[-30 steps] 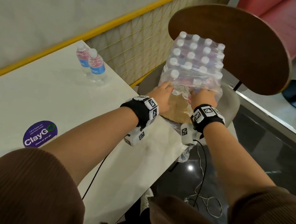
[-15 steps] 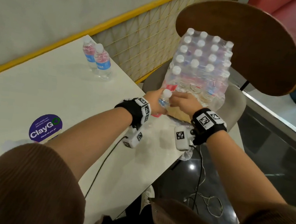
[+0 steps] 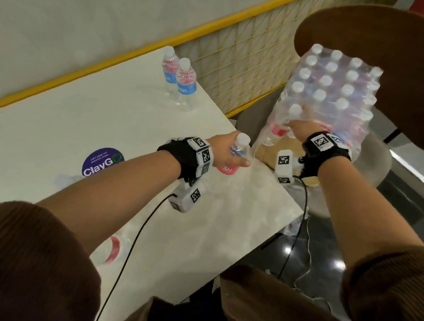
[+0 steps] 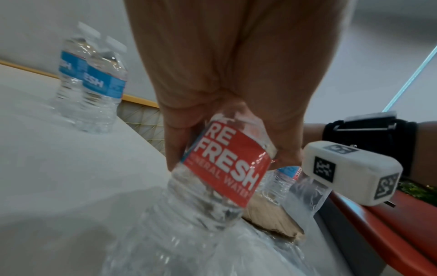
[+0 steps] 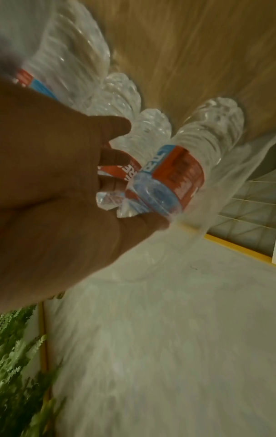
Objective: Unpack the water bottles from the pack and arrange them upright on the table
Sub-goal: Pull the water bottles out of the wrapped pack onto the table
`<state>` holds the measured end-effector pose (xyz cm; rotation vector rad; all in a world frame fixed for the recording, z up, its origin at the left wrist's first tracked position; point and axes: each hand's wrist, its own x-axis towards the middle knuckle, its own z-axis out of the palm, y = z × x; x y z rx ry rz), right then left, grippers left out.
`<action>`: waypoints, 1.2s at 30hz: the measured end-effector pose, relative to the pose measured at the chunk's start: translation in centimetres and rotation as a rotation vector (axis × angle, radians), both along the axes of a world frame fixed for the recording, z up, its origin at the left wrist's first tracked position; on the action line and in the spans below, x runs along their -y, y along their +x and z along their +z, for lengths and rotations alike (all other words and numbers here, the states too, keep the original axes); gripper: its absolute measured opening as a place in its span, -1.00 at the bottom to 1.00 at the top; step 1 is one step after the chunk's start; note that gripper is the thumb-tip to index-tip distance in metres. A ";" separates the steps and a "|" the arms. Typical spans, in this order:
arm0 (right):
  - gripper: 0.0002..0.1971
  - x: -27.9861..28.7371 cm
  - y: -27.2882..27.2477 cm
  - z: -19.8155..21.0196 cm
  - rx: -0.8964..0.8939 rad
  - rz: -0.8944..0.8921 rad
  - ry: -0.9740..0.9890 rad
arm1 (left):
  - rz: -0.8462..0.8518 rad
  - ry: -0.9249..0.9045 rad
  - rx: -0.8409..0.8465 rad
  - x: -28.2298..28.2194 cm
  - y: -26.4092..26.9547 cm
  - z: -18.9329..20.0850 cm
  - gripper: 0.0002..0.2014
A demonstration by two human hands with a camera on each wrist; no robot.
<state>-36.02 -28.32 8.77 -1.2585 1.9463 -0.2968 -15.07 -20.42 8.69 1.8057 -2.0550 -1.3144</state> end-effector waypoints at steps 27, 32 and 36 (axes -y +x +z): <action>-0.63 -26.1 20.0 0.4 0.226 1.182 -0.047 | -0.322 0.218 0.483 -9.2 13.4 4.0 -0.57; -0.59 -26.8 22.2 0.2 0.265 1.092 -0.068 | -0.450 0.203 0.603 -10.5 13.3 4.4 -0.52; -0.52 -27.1 22.6 -0.2 0.272 1.023 -0.084 | -0.444 0.197 0.604 -10.8 13.4 4.3 -0.49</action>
